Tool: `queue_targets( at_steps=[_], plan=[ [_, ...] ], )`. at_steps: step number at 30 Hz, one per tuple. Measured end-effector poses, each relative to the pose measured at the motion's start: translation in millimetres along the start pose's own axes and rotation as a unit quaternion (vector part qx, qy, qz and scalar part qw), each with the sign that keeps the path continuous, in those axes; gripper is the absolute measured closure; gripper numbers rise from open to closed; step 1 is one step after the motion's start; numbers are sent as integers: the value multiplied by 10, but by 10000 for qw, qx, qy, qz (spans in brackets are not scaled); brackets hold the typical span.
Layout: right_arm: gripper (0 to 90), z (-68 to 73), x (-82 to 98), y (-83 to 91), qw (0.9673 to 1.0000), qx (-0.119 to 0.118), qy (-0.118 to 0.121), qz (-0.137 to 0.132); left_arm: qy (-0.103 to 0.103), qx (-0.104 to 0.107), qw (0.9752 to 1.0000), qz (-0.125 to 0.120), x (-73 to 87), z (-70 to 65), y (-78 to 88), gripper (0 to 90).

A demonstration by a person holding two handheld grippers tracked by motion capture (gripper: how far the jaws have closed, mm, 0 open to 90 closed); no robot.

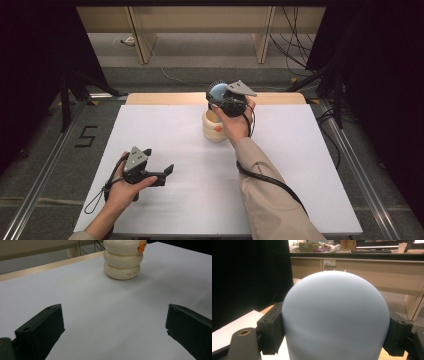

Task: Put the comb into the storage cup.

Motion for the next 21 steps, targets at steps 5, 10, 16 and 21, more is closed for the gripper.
queue_targets(
  at_steps=[5,10,16,21],
  plan=[
    [210,-1,22,65,10000,3,9,-77,2,3,10000,3,0,-2,-2,14],
    [210,13,51,166,9999,25,30,-164,-3,4,10000,5,2,-13,-6,14],
    [209,29,70,245,9997,29,86,-207,0,11,10000,9,6,-18,-11,14],
    [208,32,92,336,9996,31,102,-250,-1,14,10000,17,8,-19,-13,14]
  ],
)
Point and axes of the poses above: each handheld gripper's, and its own axes: y roughly backward along the jaws, x roughly out of its underside, z roughly to its left, the point moved 7 cm from there along -y, roughly forward along the jaws, and after that the axes turned 2 degrees about x, right-handed, at the moved point
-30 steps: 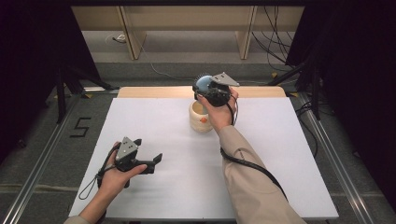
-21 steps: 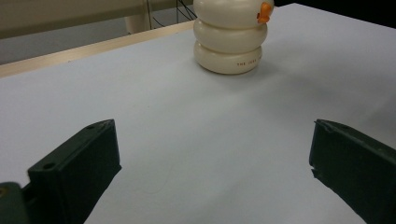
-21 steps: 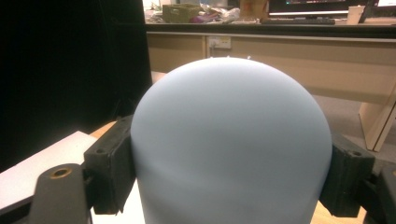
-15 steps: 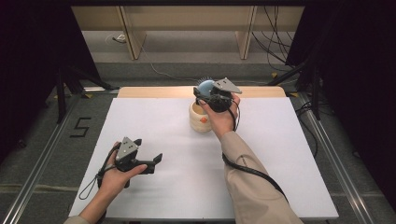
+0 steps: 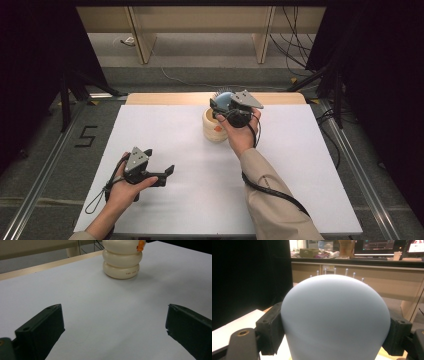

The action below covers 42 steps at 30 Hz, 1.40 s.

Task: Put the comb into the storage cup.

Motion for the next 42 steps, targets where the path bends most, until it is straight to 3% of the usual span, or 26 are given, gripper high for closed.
queue_targets(
  at_steps=[13,19,21,30,42],
  plan=[
    [199,5,36,195,9998,-184,52,-35,-21,8,10000,19,4,-7,-5,15],
    [142,21,62,203,9994,-317,-105,73,-26,7,10000,18,4,-7,-2,16],
    [85,36,82,200,9989,-433,-101,122,-20,5,10000,3,1,-6,-3,16],
    [20,31,68,200,9989,-439,-119,78,-25,11,10000,4,2,-6,-4,17],
    [4,7,-1,297,9991,-430,-51,33,-31,9,10000,15,2,-7,-4,17]
  ],
)
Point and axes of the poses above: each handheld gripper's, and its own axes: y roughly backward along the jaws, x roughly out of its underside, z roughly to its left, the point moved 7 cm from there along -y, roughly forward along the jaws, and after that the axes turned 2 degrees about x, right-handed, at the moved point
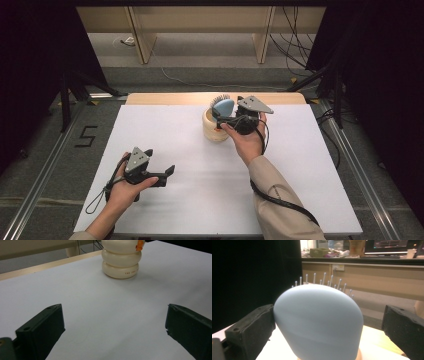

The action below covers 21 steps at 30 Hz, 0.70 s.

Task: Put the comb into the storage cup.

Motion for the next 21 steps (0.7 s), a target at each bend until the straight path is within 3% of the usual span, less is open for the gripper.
queue_targets(
  at_steps=[21],
  plan=[
    [4,-65,-8,256,9998,21,155,123,6,3,10000,10,7,-2,-3,17]
  ],
)
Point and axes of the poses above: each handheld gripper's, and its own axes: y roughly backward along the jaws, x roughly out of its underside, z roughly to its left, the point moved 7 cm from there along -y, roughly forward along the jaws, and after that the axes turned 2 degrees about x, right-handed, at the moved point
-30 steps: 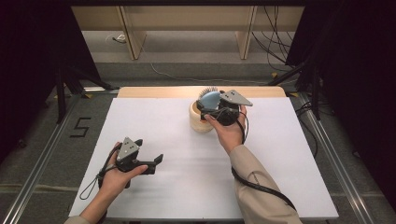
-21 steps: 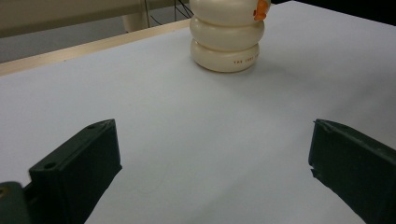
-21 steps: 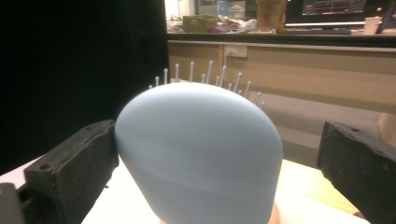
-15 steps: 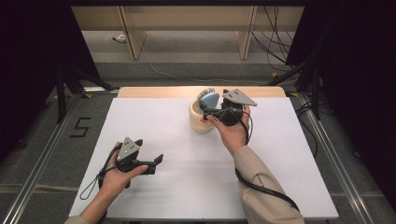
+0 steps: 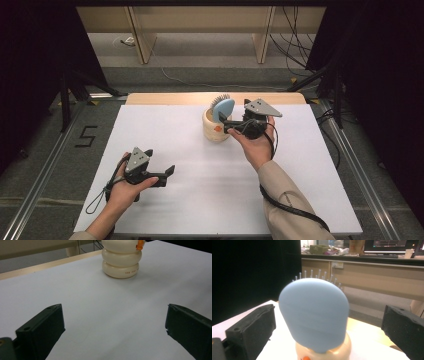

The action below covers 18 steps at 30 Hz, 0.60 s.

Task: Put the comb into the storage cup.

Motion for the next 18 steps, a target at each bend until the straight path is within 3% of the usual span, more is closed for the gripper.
queue_targets(
  at_steps=[6,18],
  plan=[
    [5,-82,51,114,10000,-36,-19,66,-5,0,10000,1,3,-2,-4,18],
    [6,-116,113,248,9998,-105,89,174,14,5,10000,-18,2,-4,0,23]
  ],
)
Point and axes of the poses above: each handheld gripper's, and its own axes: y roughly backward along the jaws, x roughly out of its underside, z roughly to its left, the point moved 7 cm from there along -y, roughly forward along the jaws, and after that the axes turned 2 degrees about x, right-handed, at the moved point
